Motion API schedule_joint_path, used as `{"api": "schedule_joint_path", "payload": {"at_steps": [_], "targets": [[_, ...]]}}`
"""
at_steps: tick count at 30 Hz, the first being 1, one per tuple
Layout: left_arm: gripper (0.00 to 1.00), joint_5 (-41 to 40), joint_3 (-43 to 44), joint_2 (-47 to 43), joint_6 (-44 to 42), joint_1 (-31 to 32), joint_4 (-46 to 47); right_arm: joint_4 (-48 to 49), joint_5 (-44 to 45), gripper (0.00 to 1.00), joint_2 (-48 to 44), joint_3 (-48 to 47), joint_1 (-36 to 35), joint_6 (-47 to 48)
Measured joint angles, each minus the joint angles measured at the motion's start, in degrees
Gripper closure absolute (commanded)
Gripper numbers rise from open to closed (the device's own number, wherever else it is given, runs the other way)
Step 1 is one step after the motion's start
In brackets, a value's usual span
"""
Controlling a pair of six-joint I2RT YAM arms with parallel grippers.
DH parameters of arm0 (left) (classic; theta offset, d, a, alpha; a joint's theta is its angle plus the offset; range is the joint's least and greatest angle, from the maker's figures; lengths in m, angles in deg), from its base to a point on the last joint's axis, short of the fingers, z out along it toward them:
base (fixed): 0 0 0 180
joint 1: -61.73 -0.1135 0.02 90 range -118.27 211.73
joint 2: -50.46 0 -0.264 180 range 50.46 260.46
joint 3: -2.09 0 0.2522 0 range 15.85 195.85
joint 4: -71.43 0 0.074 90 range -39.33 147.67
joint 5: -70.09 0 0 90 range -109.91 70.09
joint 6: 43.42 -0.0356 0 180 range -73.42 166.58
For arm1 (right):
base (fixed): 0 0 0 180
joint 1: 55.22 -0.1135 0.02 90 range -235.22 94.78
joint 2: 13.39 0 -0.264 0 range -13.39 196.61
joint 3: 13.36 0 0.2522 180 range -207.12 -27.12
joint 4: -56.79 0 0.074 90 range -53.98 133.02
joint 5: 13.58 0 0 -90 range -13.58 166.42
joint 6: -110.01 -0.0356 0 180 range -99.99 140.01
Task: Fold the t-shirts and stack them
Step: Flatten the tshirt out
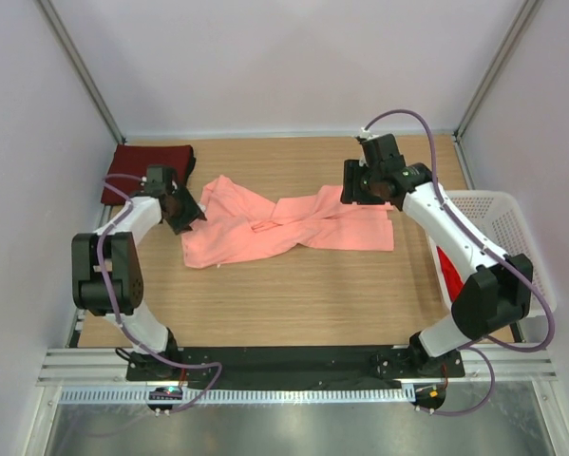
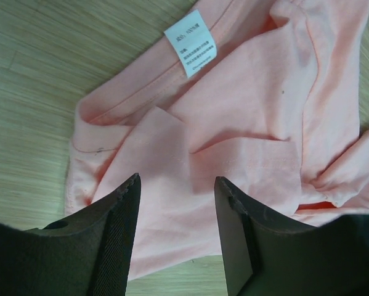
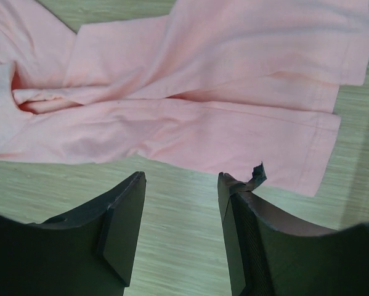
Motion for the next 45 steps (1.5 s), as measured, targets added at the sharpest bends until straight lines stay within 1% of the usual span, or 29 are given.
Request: {"api": "schedule_joint_path", "payload": {"at_steps": [4,9,10,11,13,14,15,16,20,23,25,27,28,30,31,33,34,36,37,38,41,45], "targets": [[0.48,-1.4,2.4,1.0,-0.4,2.7,-2.8,0.5,-0.2,0.43,-0.4,3.3,-0.3,0.0],[0.53,-4.0,4.2,4.6,-1.3,7.8,-4.7,0.9,-0.2,0.43,-0.6,5.9,-0.6,-0.2],[0.58,-4.3,4.3,5.4,-1.6,8.7,-5.5,1.0,-0.2,0.43,-0.7,6.2,-0.8,-0.3],[0.73,-5.0,4.5,6.3,-1.8,9.6,-6.6,1.0,-0.2,0.43,-0.8,6.4,-1.0,-0.3],[0.86,-5.9,5.0,7.0,-2.0,10.9,-8.1,0.9,-0.2,0.43,-1.0,6.6,-1.2,-0.3],[0.95,-6.8,5.4,7.1,-2.0,11.4,-9.0,0.9,-0.1,0.43,-1.2,6.6,-1.3,-0.3],[0.97,-8.1,6.1,7.2,-2.0,12.0,-10.1,0.9,0.0,0.43,-1.5,6.6,-1.3,-0.3],[0.99,-9.4,6.9,7.1,-2.1,12.4,-11.4,0.9,0.2,0.43,-2.1,6.6,-1.4,-0.3],[1.0,-15.3,9.4,5.4,-1.7,14.3,-15.1,0.8,0.7,0.43,-4.7,6.8,-1.4,-0.5],[1.0,-18.2,8.7,0.8,-0.9,16.5,-16.7,0.8,1.4,0.43,-6.6,7.3,-1.4,-0.5],[1.0,-19.6,6.3,-3.8,0.5,18.4,-16.7,0.7,2.0,0.43,-7.3,7.8,-1.4,-0.5],[0.98,-20.0,2.8,-8.2,2.2,20.3,-16.4,0.5,2.7,0.43,-7.6,8.4,-1.4,-0.5],[0.98,-20.0,-0.5,-11.0,3.5,21.3,-15.6,0.4,3.0,0.43,-7.6,8.9,-1.4,-0.5],[0.93,-20.1,-6.3,-14.7,6.2,23.0,-15.3,0.4,3.3,0.43,-7.6,10.2,-1.4,-0.6],[0.86,-20.0,-8.8,-16.0,7.3,23.5,-15.0,0.3,3.4,0.43,-7.5,10.9,-1.4,-0.7],[0.76,-20.0,-15.0,-18.7,10.1,24.9,-14.9,-0.3,3.6,0.43,-7.5,12.0,-1.4,-0.9],[0.62,-20.1,-17.8,-20.0,11.2,25.3,-14.7,-0.5,3.7,0.43,-7.5,12.3,-1.4,-1.0],[0.5,-21.1,-21.5,-22.1,13.1,25.7,-15.5,-1.0,4.1,0.43,-7.4,12.8,-1.4,-1.3],[0.43,-22.0,-22.0,-22.8,13.8,25.7,-16.3,-1.1,4.3,0.43,-7.3,12.8,-1.4,-1.5],[0.41,-23.2,-21.7,-23.4,13.9,25.6,-16.6,-1.0,4.3,0.43,-7.2,12.8,-1.4,-1.6],[0.4,-24.6,-18.3,-24.0,13.5,24.3,-16.6,-1.0,4.3,0.43,-7.1,12.8,-1.4,-2.2],[0.4,-23.0,-13.1,-24.0,13.5,19.4,-14.1,-1.0,4.3,0.43,-7.1,12.8,-1.4,-2.5]]}}
